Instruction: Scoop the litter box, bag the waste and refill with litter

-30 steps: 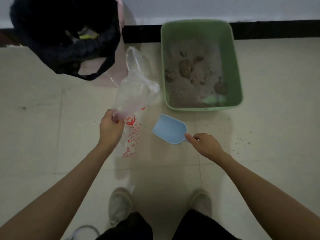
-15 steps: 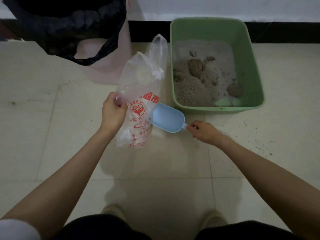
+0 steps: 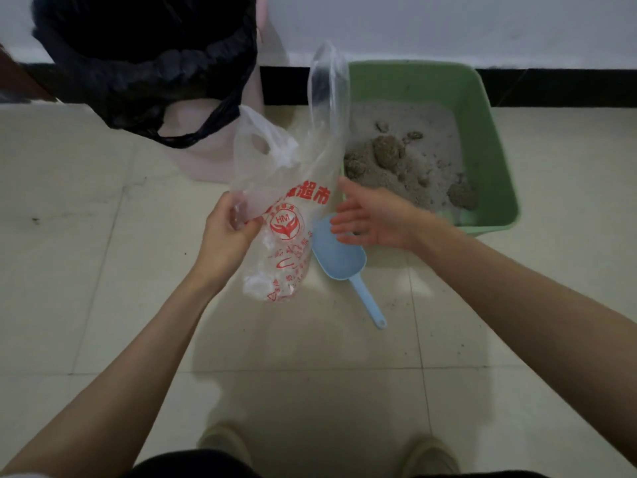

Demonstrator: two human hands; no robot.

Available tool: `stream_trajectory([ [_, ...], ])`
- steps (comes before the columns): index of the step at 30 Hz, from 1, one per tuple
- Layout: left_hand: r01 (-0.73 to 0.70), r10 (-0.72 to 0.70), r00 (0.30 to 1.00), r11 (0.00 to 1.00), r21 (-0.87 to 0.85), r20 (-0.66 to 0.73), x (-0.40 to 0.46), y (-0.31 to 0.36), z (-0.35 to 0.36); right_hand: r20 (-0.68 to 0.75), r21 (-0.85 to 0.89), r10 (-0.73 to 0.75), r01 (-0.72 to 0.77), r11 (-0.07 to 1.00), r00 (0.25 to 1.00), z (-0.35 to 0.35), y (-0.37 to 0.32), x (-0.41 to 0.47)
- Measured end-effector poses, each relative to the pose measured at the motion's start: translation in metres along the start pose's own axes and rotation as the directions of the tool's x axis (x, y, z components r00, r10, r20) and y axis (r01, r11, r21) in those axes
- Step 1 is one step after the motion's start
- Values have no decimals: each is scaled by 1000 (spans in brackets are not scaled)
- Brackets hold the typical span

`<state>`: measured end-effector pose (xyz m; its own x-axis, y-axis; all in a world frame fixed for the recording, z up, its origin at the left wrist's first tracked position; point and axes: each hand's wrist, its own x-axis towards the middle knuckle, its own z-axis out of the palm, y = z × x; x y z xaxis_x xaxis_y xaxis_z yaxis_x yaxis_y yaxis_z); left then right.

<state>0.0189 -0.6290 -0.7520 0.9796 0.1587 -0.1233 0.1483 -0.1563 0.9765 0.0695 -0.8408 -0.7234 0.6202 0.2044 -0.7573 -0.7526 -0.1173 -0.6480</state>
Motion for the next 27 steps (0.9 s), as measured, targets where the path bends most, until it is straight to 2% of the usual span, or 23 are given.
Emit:
stream_trajectory([
  [3,-69,67,995,997,20,71,-3,6,3,17,57,38,-39,998,999,8,-41,6],
  [7,-134,117,978,987,91,170,-8,4,-6,-104,8,-1,2,1000,995,24,-57,22],
  [10,-126,98,980,980,153,175,-11,0,-13,-225,6,-54,57,998,973,33,-53,26],
  [12,-87,47,972,982,167,231,-12,0,-18,-228,31,-88,97,995,970,37,-48,24],
  [14,23,-89,905,986,163,416,-13,2,-26,-195,82,-126,144,986,973,39,-43,25],
  [16,176,-211,783,977,118,585,-12,7,-37,-73,159,-102,112,981,992,42,-41,22],
  [17,230,-237,781,969,87,578,-9,10,-41,-7,192,-78,78,978,997,43,-41,19],
  [18,285,-255,810,958,25,528,-5,13,-44,43,217,-62,52,975,997,43,-40,16],
  [20,344,-294,897,933,-103,331,3,18,-48,84,259,-72,48,965,994,45,-38,14],
  [21,353,-310,915,925,-143,258,5,21,-48,93,263,-84,57,963,992,48,-36,14],
  [23,368,-339,905,927,-74,257,6,23,-44,128,259,-82,47,965,988,55,-32,13],
  [25,316,-336,888,942,114,313,1,26,-31,141,260,-75,36,965,987,62,-30,14],
  [27,253,-297,928,945,205,223,-3,23,-13,114,261,-79,47,964,990,66,-30,13],
])
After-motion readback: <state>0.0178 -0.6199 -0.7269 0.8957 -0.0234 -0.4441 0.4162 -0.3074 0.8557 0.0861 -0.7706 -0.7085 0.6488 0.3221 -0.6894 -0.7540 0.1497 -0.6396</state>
